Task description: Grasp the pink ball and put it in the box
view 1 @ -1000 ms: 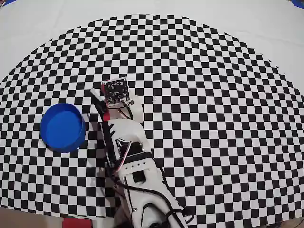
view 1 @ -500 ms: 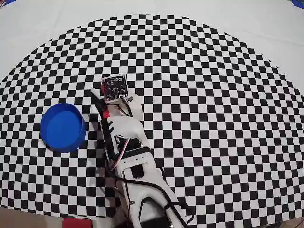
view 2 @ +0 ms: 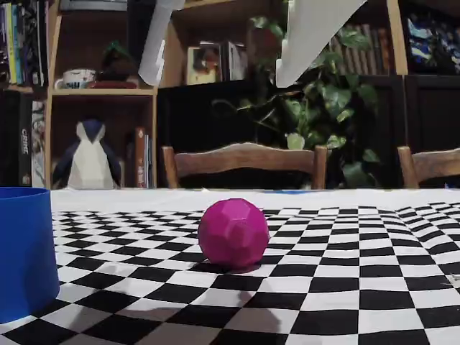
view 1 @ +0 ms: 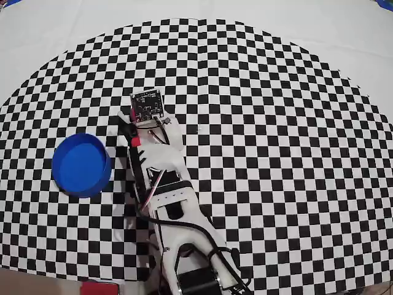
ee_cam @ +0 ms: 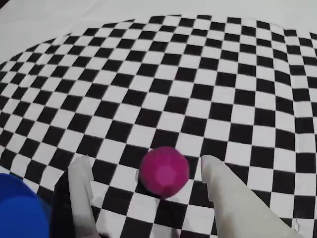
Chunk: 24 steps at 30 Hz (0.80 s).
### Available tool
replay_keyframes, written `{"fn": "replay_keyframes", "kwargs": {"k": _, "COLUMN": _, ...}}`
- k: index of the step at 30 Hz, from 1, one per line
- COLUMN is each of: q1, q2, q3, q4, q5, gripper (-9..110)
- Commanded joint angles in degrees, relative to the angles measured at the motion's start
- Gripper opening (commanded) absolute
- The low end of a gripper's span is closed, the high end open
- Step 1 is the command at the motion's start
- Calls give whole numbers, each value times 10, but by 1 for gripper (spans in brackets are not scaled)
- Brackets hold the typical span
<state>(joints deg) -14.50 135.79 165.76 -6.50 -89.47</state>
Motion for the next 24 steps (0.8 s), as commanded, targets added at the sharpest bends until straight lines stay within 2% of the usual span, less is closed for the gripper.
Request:
{"fn": "replay_keyframes", "kwargs": {"k": 1, "q1": 8, "q2": -12, "q3": -32, "q4": -11, "q5": -4, "gripper": 25}}
{"fn": "replay_keyframes", "kwargs": {"k": 24, "q1": 21, "q2": -91, "q3": -81, "q4": 31, "q5": -5, "gripper": 25}}
